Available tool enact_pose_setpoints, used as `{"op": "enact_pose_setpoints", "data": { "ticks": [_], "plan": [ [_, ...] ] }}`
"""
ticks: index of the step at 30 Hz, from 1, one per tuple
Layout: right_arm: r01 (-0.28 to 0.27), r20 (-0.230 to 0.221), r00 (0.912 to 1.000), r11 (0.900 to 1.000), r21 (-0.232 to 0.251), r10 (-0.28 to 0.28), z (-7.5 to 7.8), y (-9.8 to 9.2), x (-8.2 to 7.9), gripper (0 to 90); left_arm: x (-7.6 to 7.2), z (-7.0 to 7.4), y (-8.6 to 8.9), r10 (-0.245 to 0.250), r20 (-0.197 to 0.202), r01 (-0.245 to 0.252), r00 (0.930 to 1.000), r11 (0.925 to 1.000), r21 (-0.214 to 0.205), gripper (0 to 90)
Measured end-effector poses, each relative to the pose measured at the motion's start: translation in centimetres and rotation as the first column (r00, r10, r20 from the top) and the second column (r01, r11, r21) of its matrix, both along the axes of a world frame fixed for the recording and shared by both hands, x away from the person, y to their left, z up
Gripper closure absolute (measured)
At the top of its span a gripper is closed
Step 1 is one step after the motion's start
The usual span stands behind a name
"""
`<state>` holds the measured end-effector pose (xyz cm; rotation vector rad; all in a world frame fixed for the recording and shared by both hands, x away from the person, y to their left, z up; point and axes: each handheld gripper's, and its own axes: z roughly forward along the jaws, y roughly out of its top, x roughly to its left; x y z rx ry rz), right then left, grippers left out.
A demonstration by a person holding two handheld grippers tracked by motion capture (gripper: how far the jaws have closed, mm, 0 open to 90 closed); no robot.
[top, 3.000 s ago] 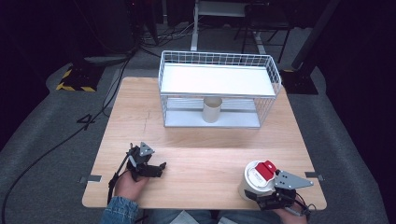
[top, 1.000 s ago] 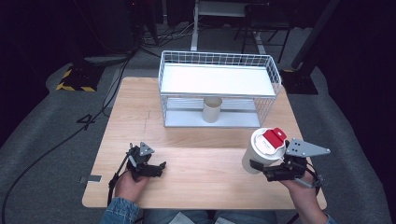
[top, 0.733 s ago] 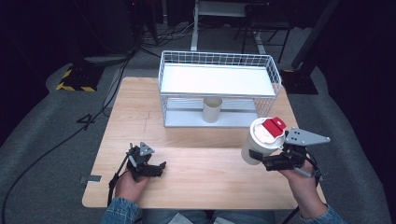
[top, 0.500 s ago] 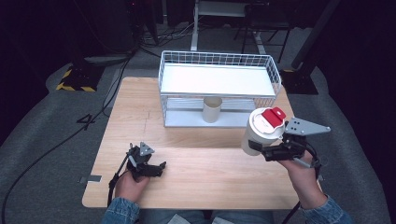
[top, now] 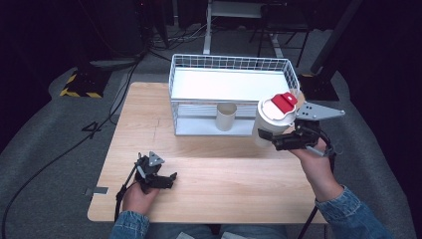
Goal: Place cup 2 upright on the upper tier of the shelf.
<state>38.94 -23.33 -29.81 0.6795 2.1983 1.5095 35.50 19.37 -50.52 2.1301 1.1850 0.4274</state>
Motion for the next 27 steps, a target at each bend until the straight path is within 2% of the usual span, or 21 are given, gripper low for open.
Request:
{"op": "enact_pose_setpoints", "data": {
  "ticks": [5, 15, 27],
  "plan": [
    [0.002, 0.013, 0.9999, 1.0, 0.003, -0.002, 1.1, 0.5, 1.2, 12.2, 0.0, 0.0, 0.0, 0.0, 0.0, 0.0, 1.0, 1.0, -0.003, 7.9],
    [0.023, 0.011, 0.9997, 0.9996, 0.013, -0.023, 3.0, 1.8, 3.9, 12.2, 0.0, 0.0, 0.0, 0.0, 0.0, 0.0, 1.0, 1.0, -0.003, 7.9],
    [0.071, -0.001, 0.9975, 0.9973, 0.02, -0.071, 4.1, 2.6, 6.9, 12.2, 0.1, 0.0, 0.1, 0.005, 0.001, -0.005, 1.0, 1.0, -0.004, 7.2]
  ]
}}
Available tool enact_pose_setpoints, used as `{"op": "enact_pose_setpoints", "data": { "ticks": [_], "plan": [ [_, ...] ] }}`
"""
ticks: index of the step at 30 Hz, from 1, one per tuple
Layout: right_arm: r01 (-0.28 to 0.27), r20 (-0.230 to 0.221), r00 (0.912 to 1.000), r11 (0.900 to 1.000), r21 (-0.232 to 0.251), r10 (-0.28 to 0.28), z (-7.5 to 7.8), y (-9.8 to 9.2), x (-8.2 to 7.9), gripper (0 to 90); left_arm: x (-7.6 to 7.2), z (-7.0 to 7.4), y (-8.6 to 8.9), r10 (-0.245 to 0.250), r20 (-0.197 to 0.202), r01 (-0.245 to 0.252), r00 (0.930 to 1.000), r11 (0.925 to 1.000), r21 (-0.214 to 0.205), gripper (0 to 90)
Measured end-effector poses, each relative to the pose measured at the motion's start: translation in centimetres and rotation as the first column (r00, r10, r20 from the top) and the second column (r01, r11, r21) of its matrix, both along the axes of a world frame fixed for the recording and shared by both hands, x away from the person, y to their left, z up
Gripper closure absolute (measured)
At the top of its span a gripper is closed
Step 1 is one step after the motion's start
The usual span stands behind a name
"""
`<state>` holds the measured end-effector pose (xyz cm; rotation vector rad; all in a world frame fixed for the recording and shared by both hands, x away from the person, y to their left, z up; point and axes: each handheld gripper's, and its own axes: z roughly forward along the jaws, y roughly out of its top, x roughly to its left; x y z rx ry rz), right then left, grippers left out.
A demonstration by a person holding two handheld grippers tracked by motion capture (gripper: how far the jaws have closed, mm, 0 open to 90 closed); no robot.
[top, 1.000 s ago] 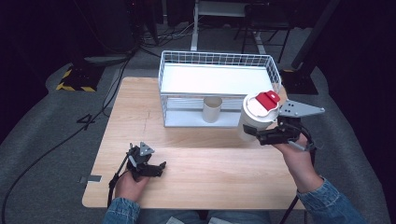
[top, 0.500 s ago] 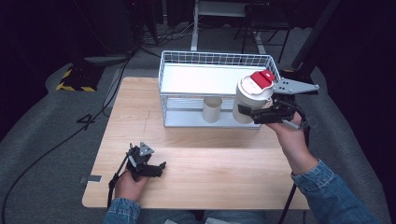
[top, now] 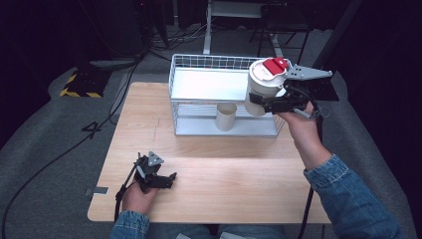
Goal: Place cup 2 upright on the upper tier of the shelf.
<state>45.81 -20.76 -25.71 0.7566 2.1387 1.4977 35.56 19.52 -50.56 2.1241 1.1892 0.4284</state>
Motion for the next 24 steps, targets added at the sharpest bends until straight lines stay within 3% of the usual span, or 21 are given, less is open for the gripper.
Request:
{"op": "enact_pose_setpoints", "data": {
  "ticks": [11, 24],
  "plan": [
    [0.05, -0.01, 0.9987, 0.9987, 0.011, -0.05, 0.8, 0.9, 3.1, 12.2, 0.0, 0.0, 0.0, 0.001, -0.002, -0.001, 1.0, 1.0, 0.002, 6.8],
    [0.098, -0.033, 0.9947, 0.9952, 0.002, -0.098, 0.4, 2.4, 6.7, 12.2, 0.0, 0.0, 0.0, 0.002, -0.002, -0.001, 1.0, 1.0, 0.001, 6.8]
  ]
}}
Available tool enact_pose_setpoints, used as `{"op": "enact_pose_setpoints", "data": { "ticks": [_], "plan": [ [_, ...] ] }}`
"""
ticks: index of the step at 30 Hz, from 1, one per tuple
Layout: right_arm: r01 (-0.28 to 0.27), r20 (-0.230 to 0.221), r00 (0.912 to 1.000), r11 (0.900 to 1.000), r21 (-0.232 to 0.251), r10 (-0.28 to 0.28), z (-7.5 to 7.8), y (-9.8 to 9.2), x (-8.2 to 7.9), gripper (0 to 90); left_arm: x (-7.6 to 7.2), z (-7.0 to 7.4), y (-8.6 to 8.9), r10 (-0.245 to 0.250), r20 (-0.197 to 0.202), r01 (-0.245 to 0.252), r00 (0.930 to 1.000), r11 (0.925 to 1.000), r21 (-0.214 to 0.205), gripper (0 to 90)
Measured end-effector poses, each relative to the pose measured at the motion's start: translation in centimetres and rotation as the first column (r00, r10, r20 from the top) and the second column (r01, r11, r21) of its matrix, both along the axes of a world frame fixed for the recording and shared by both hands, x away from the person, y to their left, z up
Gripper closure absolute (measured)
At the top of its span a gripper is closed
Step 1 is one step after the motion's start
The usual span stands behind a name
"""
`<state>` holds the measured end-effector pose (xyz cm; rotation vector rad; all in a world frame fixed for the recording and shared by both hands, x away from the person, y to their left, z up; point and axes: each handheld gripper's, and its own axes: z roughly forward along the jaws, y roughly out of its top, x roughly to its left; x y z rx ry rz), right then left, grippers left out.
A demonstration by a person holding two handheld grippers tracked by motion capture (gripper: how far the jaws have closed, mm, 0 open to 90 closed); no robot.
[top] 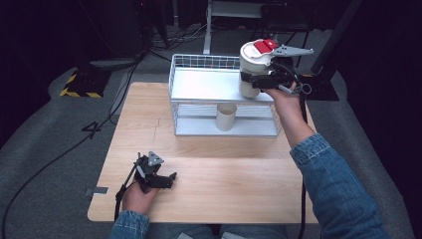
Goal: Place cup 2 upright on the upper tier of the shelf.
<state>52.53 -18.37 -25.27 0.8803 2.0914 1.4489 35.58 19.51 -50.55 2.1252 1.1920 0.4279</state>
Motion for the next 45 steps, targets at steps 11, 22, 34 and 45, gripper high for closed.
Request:
{"op": "enact_pose_setpoints", "data": {
  "ticks": [11, 22, 34, 45],
  "plan": [
    [0.06, -0.011, 0.9981, 0.9981, 0.012, -0.06, -1.6, 0.7, 2.5, 12.2, 0.1, 0.0, 0.0, -0.001, -0.002, 0.001, 1.0, 1.0, 0.001, 6.5],
    [0.066, -0.024, 0.9976, 0.9975, 0.024, -0.066, -2.5, 1.3, 3.4, 12.1, 0.1, 0.0, 0.0, -0.001, -0.002, 0.001, 1.0, 1.0, 0.002, 6.5],
    [0.058, -0.03, 0.998, 0.9973, 0.045, -0.056, -2.7, 1.0, 3.6, 12.1, 0.1, 0.0, 0.0, -0.001, -0.002, 0.001, 1.0, 1.0, 0.002, 6.5],
    [0.045, -0.017, 0.9988, 0.9982, 0.038, -0.045, -2.7, 0.9, 3.8, 11.8, 0.1, 0.0, 0.0, -0.001, -0.002, 0.001, 1.0, 1.0, 0.002, 6.5]
  ]
}}
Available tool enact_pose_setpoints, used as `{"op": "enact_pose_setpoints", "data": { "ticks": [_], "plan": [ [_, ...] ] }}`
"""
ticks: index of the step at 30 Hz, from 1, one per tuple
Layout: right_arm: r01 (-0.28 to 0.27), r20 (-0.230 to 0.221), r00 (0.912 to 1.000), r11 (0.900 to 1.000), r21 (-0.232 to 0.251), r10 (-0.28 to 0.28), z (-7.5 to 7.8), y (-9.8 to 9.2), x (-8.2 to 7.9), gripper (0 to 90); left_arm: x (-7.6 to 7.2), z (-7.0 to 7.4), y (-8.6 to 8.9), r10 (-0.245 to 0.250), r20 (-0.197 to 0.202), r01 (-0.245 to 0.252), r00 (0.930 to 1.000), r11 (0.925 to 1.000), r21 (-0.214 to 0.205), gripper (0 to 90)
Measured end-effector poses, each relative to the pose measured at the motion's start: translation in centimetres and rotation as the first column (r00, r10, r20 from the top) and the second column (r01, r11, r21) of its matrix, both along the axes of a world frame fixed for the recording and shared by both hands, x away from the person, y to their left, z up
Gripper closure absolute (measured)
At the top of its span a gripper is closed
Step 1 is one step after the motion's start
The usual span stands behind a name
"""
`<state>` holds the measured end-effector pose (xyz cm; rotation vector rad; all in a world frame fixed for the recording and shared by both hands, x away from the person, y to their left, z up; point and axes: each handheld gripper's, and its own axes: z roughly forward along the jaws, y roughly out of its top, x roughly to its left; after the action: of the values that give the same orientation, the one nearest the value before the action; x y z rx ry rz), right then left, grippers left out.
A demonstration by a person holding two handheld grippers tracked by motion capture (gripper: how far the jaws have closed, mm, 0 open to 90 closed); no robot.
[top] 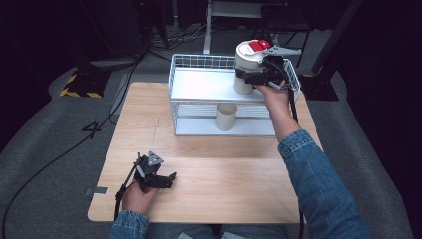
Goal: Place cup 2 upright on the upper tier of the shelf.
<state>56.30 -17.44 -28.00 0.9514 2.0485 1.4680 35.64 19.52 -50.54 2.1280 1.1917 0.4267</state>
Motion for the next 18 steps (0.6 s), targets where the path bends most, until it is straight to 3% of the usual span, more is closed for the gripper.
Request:
{"op": "enact_pose_setpoints", "data": {
  "ticks": [4, 11, 15, 18],
  "plan": [
    [-0.004, 0.023, 0.9997, 0.9998, -0.02, 0.004, 0.0, 0.0, 0.0, 9.3, 0.0, 0.0, 0.0, 0.0, 0.001, 0.0, 1.0, 1.0, 0.001, 6.5],
    [0.0, -0.002, 1.0, 1.0, -0.004, 0.0, 0.0, -0.2, -0.2, 0.0, 0.0, 0.0, 0.0, 0.001, 0.0, -0.001, 1.0, 1.0, 0.0, 6.5],
    [-0.004, 0.021, 0.9998, 1.0, -0.006, 0.004, 0.2, -0.6, -0.8, 0.0, 0.0, 0.0, 0.0, 0.0, 0.0, 0.0, 1.0, 1.0, 0.0, 6.5],
    [-0.011, 0.012, 0.9999, 0.9998, -0.015, 0.011, 0.4, -1.0, -1.3, 0.0, 0.0, 0.0, 0.0, 0.0, 0.0, 0.0, 1.0, 1.0, 0.0, 6.5]
  ]
}}
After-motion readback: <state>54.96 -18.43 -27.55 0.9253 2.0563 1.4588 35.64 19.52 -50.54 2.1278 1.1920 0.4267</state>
